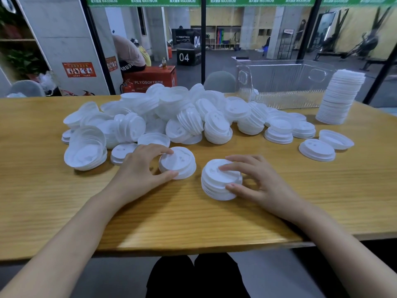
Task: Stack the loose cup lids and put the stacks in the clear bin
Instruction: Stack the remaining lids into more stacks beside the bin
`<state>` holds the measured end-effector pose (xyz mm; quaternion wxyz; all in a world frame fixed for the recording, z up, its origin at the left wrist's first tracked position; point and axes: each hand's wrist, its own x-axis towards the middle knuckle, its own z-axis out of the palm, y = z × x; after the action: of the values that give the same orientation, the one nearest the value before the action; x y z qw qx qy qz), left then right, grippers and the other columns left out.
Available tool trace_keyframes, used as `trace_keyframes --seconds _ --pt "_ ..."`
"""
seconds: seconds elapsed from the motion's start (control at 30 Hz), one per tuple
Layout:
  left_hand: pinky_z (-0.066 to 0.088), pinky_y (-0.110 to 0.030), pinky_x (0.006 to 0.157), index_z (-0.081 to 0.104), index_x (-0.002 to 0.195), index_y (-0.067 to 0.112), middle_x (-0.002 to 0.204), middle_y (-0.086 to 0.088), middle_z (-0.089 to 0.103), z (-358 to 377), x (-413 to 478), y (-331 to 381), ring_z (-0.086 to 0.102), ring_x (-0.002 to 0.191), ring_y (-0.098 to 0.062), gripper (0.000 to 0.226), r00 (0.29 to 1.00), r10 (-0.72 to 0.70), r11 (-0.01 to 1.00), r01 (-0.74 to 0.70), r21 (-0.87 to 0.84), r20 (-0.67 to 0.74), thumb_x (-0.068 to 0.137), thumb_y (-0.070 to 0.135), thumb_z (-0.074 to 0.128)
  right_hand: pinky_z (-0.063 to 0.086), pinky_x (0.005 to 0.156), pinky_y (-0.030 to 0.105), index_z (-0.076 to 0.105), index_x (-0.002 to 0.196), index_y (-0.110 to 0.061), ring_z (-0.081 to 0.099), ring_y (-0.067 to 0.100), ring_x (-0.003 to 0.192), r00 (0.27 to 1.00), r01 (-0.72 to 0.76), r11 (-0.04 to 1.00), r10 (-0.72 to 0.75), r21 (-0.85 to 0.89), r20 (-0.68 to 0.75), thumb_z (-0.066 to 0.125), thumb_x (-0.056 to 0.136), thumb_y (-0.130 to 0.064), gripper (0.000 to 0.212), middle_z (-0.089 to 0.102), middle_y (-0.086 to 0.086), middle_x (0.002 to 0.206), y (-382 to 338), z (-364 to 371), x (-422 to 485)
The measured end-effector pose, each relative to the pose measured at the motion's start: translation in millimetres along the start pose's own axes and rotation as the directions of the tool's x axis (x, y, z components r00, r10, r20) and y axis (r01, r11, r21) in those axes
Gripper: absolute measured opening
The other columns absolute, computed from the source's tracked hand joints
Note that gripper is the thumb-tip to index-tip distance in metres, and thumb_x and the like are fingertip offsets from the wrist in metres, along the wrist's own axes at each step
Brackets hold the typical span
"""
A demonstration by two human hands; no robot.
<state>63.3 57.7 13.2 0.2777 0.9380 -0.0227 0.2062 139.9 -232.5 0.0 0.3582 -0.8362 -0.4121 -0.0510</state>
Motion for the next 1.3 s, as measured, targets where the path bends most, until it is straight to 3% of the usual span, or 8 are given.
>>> trace_keyframes --seconds 0.1,0.2,0.33,0.6,0.83,1.07,1.23,1.3 --pt "0.039 -0.04 0.105 0.058 0.106 0.046 0.113 0.033 0.056 -1 1 3 0.046 0.114 0.007 0.045 0.997 -0.032 0.997 0.027 -0.075 -0.065 0.066 0.067 0.063 0.031 0.112 0.042 0.055 0.123 -0.058 0.034 0.002 0.131 1.0 0.018 0.999 -0.018 -0.027 -0.002 0.05 0.082 -0.074 0.045 0.045 -0.028 0.14 1 1 0" --pt "0.034 -0.016 0.099 0.061 0.108 0.046 0.116 0.032 0.057 -1 2 19 0.044 0.118 0.009 0.049 0.992 -0.078 0.973 0.054 -0.223 -0.1 0.063 0.068 0.062 0.029 0.111 0.033 0.049 0.13 -0.053 0.035 0.004 0.131 0.998 -0.001 0.999 -0.002 -0.04 -0.067 0.046 0.085 -0.069 0.048 0.045 -0.022 0.142 4 -3 -1" --pt "0.029 0.0 0.091 0.063 0.109 0.043 0.117 0.035 0.055 12 3 50 0.044 0.118 0.01 0.05 0.999 -0.022 0.948 0.006 -0.319 -0.047 0.064 0.063 0.065 0.026 0.1 0.006 0.049 0.129 -0.044 0.041 0.007 0.125 0.981 -0.076 0.997 0.073 -0.006 -0.182 0.034 0.091 -0.062 0.045 0.054 -0.017 0.132 9 -11 -5" --pt "0.031 -0.009 0.096 0.069 0.109 0.035 0.112 0.028 0.063 38 2 62 0.048 0.115 0.0 0.05 0.995 0.102 0.969 -0.102 -0.225 -0.011 0.067 0.062 0.064 0.031 0.086 0.0 0.052 0.13 -0.039 0.045 0.006 0.12 0.975 -0.111 0.992 0.121 0.065 -0.189 0.032 0.09 -0.064 0.051 0.055 -0.024 0.123 10 -13 -8" --pt "0.036 -0.047 0.107 0.067 0.109 0.04 0.116 0.028 0.062 41 3 65 0.047 0.12 -0.001 0.047 0.994 0.11 0.97 -0.106 -0.22 0.007 0.069 0.064 0.063 0.03 0.085 -0.001 0.055 0.132 -0.032 0.043 0.006 0.119 0.975 -0.135 0.988 0.145 0.074 -0.167 0.038 0.096 -0.053 0.045 0.059 -0.019 0.12 11 -14 -9" --pt "0.035 -0.046 0.106 0.068 0.111 0.038 0.119 0.032 0.058 43 2 63 0.045 0.121 -0.001 0.05 0.989 0.145 0.974 -0.139 -0.177 0.021 0.07 0.066 0.063 0.031 0.087 0.0 0.053 0.133 -0.034 0.04 -0.003 0.121 0.981 -0.108 0.992 0.117 0.064 -0.153 0.032 0.091 -0.063 0.055 0.059 -0.02 0.121 11 -13 -10" --pt "0.03 -0.011 0.099 0.059 0.113 0.049 0.118 0.034 0.056 31 5 54 0.044 0.119 0.006 0.049 0.996 0.063 0.972 -0.075 -0.223 -0.062 0.068 0.068 0.061 0.031 0.088 0.0 0.053 0.133 -0.034 0.041 -0.002 0.121 0.986 -0.091 0.993 0.1 0.07 -0.136 0.032 0.092 -0.062 0.054 0.058 -0.023 0.121 11 -13 -11" --pt "0.033 -0.015 0.099 0.057 0.112 0.05 0.114 0.037 0.053 22 6 40 0.044 0.117 0.003 0.047 0.992 -0.008 0.988 -0.012 -0.157 -0.125 0.068 0.068 0.062 0.03 0.087 -0.001 0.053 0.133 -0.034 0.041 -0.002 0.121 0.986 -0.087 0.994 0.095 0.064 -0.136 0.033 0.092 -0.062 0.054 0.058 -0.023 0.12 11 -12 -11"
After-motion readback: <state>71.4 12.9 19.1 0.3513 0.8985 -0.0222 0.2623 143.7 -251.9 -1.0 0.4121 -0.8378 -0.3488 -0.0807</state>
